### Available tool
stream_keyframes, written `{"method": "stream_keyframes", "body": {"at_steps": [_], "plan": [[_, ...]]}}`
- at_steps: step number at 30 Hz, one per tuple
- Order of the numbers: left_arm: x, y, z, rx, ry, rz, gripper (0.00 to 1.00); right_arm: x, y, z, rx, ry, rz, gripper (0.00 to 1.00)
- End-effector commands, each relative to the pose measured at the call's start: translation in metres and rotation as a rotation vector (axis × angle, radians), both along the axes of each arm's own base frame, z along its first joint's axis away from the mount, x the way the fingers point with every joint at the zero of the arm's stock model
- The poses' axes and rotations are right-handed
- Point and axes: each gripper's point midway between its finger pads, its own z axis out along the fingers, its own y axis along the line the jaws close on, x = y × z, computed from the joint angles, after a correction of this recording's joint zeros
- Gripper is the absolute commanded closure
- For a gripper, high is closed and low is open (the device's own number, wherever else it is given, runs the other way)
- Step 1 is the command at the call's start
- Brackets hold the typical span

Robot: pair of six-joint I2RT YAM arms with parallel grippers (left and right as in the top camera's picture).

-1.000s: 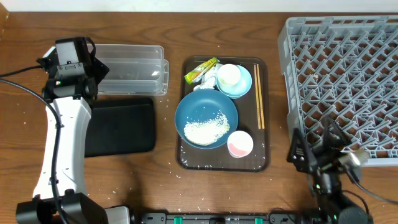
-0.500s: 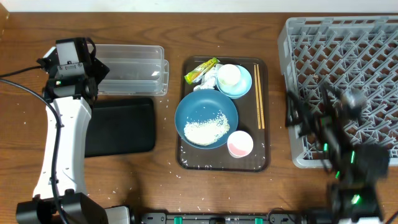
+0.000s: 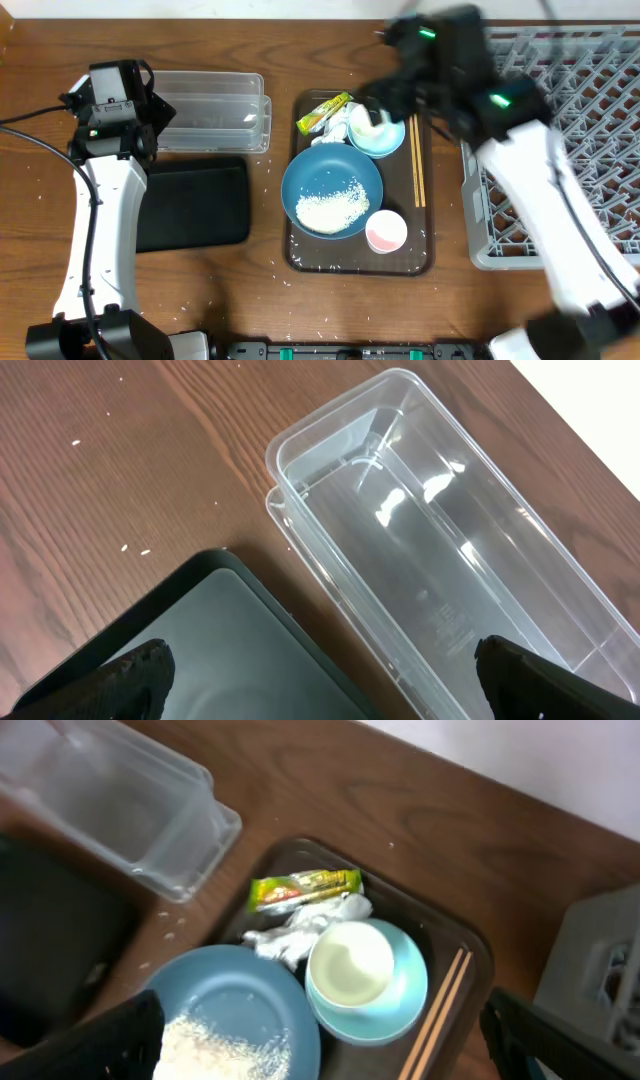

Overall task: Sort waste into correct bins and load items into the dishwasher rack
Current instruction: 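Reach the right gripper to the white paper cup and grasp it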

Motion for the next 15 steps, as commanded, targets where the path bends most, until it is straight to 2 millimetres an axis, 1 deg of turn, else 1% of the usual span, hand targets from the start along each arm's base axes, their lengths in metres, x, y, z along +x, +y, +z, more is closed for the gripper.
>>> {"method": "stream_keyframes", "body": {"at_steps": [1,3,6,9,13,15], "plan": [[-0.002,0.002,-0.005,-0.003,0.014,0.009,0.01,0.024,0.008,-0.029,-0.128,0.004,-0.020,0.01],[-0.002,0.002,-0.005,-0.003,0.014,0.009,0.01,0.031,0.018,-0.053,-0.147,0.039,-0.007,0.01],[-0.002,0.002,-0.005,-0.003,0.014,0.009,0.01,0.035,0.027,-0.089,-0.172,0.103,0.012,0.01],[-0.002,0.002,-0.005,-0.003,0.014,0.009,0.01,0.032,0.037,-0.111,-0.150,0.163,0.049,0.01],[-0.002,0.002,-0.005,-0.003,0.014,0.009,0.01,0.020,0.057,-0.133,-0.086,0.251,0.124,0.01],[-0.002,0.002,-0.005,-0.003,0.014,0.009,0.01,0.021,0.062,-0.146,-0.080,0.273,0.128,0.16]]}}
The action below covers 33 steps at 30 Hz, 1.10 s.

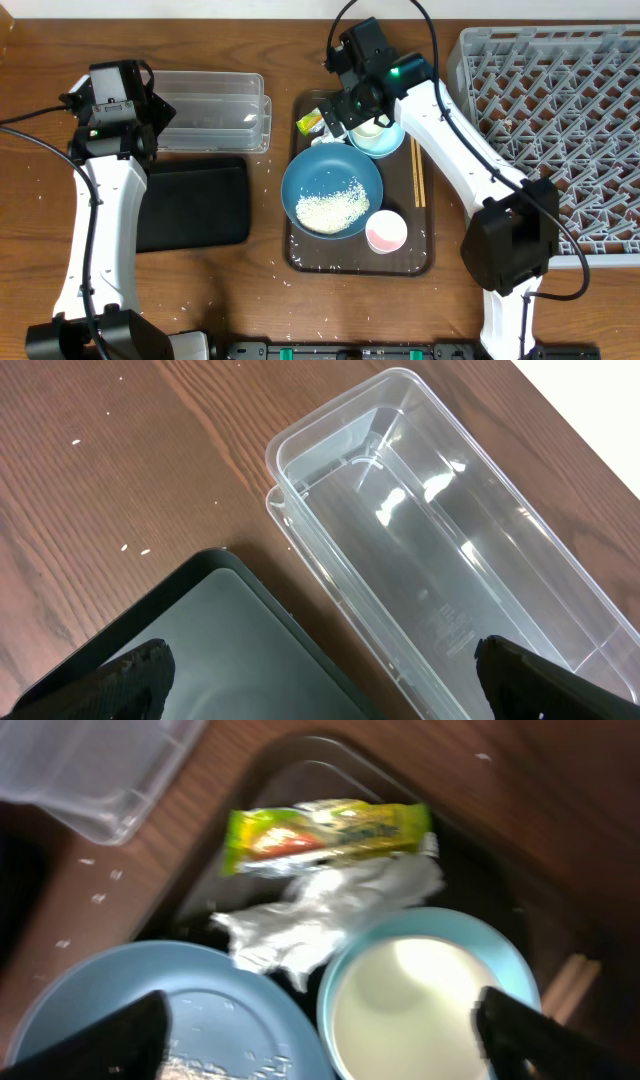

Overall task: Sort waste into correct bins and load items into the dishwasher rack
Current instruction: 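Reach the right gripper to the white paper cup and grasp it, then lift the white cup and carry it right over the dish rack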

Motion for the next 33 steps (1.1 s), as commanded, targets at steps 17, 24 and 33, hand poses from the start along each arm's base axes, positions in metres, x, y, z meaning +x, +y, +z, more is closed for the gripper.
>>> {"method": "stream_keyframes", "body": {"at_steps": [17,24,33], "plan": [[-0.002,0.002,-0.005,-0.003,0.014,0.009,0.01,0.006,-0.002,-0.063,-0.053,0.109,-0.189,0.51],[-0.002,0.002,-0.005,-0.003,0.014,0.009,0.01,0.002,-0.004,-0.065,-0.065,0.127,-0.189,0.65],[-0.002,0.002,-0.005,-0.003,0.014,0.009,0.01,0.002,-0.009,-0.041,-0.048,0.114,-0.220,0.88]]}}
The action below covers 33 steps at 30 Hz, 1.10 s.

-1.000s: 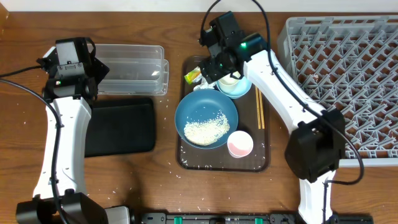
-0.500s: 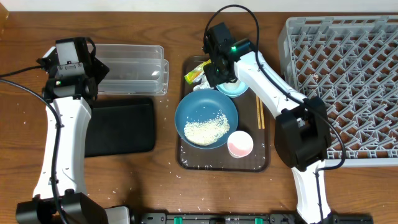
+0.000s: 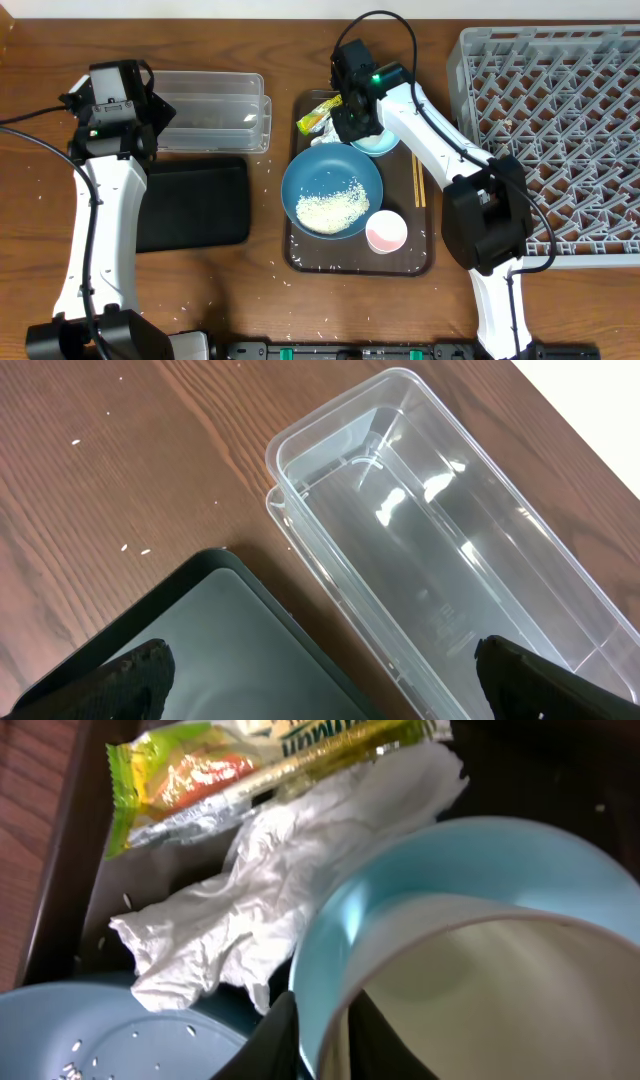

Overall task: Sort waste into correct bins and load items into the dishwasher rack
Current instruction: 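Lift the white cup and carry it right over the dish rack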

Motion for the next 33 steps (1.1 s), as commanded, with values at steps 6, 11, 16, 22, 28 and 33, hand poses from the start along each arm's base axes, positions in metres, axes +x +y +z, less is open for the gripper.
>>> {"method": "stream_keyframes", "body": {"at_steps": [6,11,16,22,28,33], "plan": [[-0.002,0.002,-0.005,-0.003,0.014,0.009,0.01,0.014,-0.003,0.075,0.059,-0.140,-0.028,0.99],[-0.002,0.002,-0.005,-0.003,0.014,0.009,0.01,0.021,-0.028,0.112,0.087,-0.200,-0.079,0.99],[-0.002,0.002,-0.005,-0.003,0.014,0.009,0.01,0.031,-0.085,0.152,0.099,-0.266,-0.172,0.99],[-0.002,0.002,-0.005,-0.003,0.014,0.009,0.01,0.048,-0.196,0.196,0.241,-0.333,-0.348,0.99],[-0.002,0.002,-0.005,-0.003,0.014,0.009,0.01,0.054,-0.274,0.215,0.560,-0.385,-0.280,0.99],[-0.002,0.002,-0.005,-0.003,0.014,0.009,0.01,0.059,-0.321,0.214,0.801,-0.434,-0.237,0.99]]}}
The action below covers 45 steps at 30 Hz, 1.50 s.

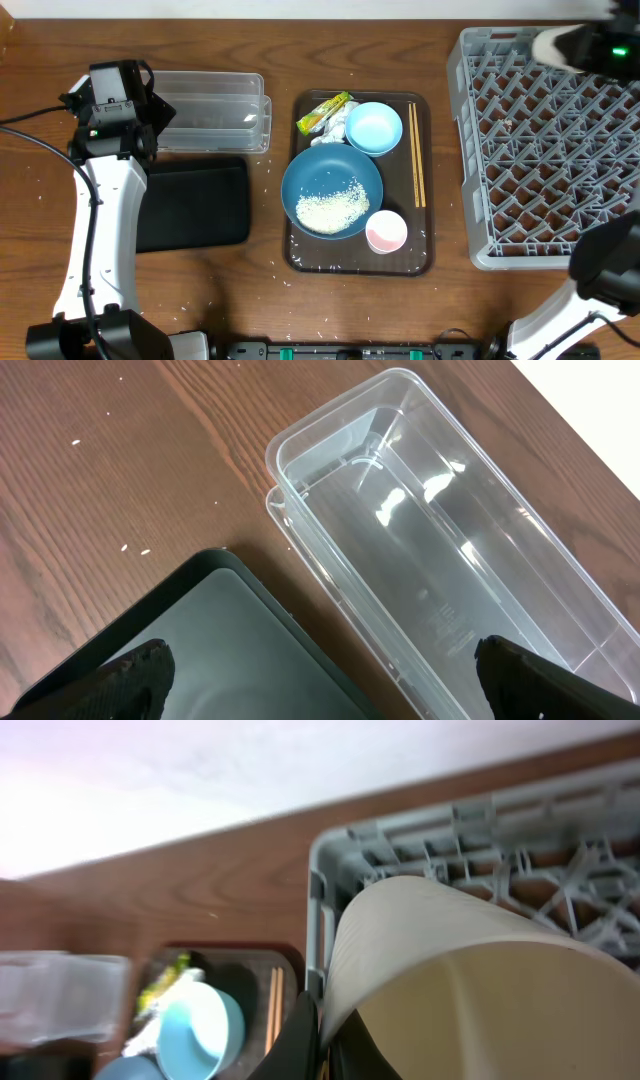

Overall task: Sort waste into correct bins and load items into the dishwasher rack
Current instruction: 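Lift the white cup and carry it right over the dish rack, then lower the white cup upside down into the rack and open the right gripper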

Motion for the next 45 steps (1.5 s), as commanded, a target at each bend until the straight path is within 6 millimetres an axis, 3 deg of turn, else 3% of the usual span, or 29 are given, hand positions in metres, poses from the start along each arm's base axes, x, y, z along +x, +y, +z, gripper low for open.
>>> {"method": "stream_keyframes", "body": {"at_steps": [1,3,10,17,23,27,34,45], "plan": [[-0.002,0.002,-0.005,-0.004,0.014,0.009,0.01,0.000,0.016,0.009,0.234,-0.120,0.211,0.99],[-0.002,0.002,-0.005,-0.004,0.014,0.009,0.01,0.002,0.007,0.001,0.300,-0.135,0.230,0.99],[-0.002,0.002,-0.005,-0.004,0.014,0.009,0.01,0.016,-0.029,-0.062,0.411,-0.042,0.151,0.99],[-0.002,0.002,-0.005,-0.004,0.014,0.009,0.01,0.012,-0.060,-0.115,0.561,0.108,0.018,0.99],[-0.002,0.002,-0.005,-0.004,0.014,0.009,0.01,0.000,-0.080,-0.127,0.570,0.158,-0.053,0.94],[-0.002,0.002,-0.005,-0.004,0.014,0.009,0.01,-0.008,-0.086,-0.137,0.541,0.204,-0.087,0.78],[-0.002,0.002,-0.005,-0.004,0.014,0.009,0.01,-0.024,-0.096,-0.154,0.504,0.311,-0.164,0.85],[-0.002,0.002,-0.005,-0.004,0.014,0.009,0.01,-0.049,-0.112,-0.145,0.376,0.408,-0.270,0.76]]}}
